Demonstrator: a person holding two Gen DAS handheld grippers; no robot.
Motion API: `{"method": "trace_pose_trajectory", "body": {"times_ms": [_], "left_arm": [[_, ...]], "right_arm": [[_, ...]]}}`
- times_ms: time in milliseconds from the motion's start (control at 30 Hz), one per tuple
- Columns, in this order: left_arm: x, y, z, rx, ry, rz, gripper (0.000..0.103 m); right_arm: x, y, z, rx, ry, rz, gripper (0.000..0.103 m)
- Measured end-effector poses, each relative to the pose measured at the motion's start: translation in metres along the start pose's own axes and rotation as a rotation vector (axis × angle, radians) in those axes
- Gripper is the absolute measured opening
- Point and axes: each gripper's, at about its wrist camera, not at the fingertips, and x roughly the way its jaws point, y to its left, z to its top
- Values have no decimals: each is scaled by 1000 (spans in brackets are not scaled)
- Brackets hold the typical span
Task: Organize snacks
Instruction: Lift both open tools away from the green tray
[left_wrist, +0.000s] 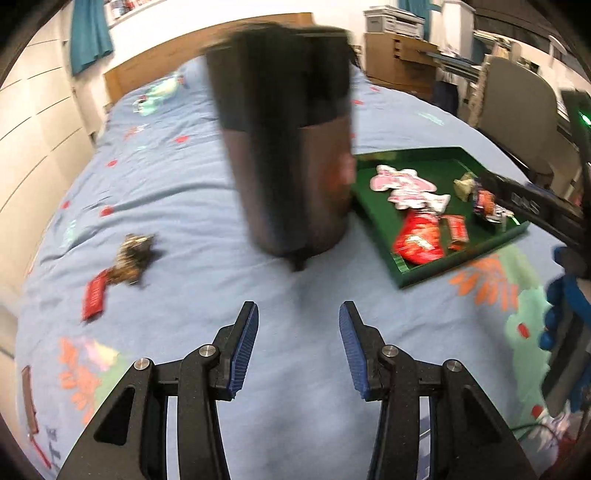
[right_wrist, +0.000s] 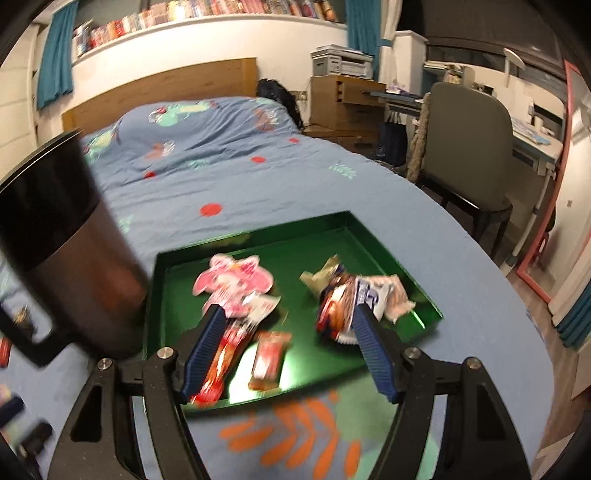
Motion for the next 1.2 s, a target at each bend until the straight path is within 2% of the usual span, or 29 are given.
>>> {"method": "trace_pose_trajectory", "body": {"times_ms": [333,467,633,733,867,933,1200], "left_arm": [[-50,97,-48,-78,-75,170,40],[-68,127,-63,-136,-66,204,40],[-91,146,-77,-160,-48,229,42],[-104,151,-84,-151,-56,267,52],[-125,163,-93,-164,-69,299,57],[-132,169,-97,-175,-69,301,61],[-154,194,-113,-213,-75,301,62]], "right_arm": [[-73,42,-37,-77,23,156,88],[-103,58,-50,-98,27,218,88],[-134,73,-62,-113,27,272,88],[-153,82,-67,-127,16,294,88],[-176,97,-78,-150,9,324,89],[-186,101,-80,-153,7,341,94],[-219,116,-85,-185,-22,369,95]]}}
